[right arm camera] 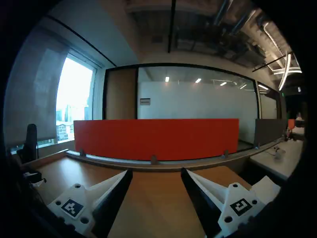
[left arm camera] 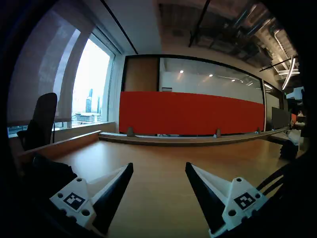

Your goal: Fold towel

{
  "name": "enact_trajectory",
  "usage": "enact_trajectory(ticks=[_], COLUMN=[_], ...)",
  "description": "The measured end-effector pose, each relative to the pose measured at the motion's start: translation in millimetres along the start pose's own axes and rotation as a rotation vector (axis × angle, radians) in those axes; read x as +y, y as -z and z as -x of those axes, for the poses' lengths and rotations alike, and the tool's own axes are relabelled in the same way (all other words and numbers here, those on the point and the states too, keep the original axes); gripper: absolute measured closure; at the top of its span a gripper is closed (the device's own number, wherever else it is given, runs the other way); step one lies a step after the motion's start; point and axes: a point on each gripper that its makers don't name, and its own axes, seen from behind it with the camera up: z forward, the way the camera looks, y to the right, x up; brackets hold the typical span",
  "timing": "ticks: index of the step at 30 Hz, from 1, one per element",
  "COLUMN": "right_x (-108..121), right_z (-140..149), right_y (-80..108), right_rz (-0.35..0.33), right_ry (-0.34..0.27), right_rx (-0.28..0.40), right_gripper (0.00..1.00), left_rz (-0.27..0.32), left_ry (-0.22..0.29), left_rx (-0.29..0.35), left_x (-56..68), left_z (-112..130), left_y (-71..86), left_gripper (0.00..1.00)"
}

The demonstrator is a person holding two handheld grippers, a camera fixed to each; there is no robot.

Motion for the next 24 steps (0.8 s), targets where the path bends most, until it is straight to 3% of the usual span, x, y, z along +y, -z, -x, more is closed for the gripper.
enact_trajectory(ticks=[9, 24], right_x=[-1.4, -2.8], right_z=[4.1, 3.1], right_y=[-2.9, -5.2], right_rz=[-0.003, -0.009], right_ry=[0.003, -0.001], right_rx=[-0.005, -0.002], right_gripper=[0.06, 0.06], left_rz=[0.003, 0.002], left_ry=[-0.037, -0.042], left_rx=[0.006, 0.01], left_x=[4.4, 5.6], left_z=[-1.2, -1.7], left_y=[3.7, 4.5], left_gripper=[0.02, 0.02])
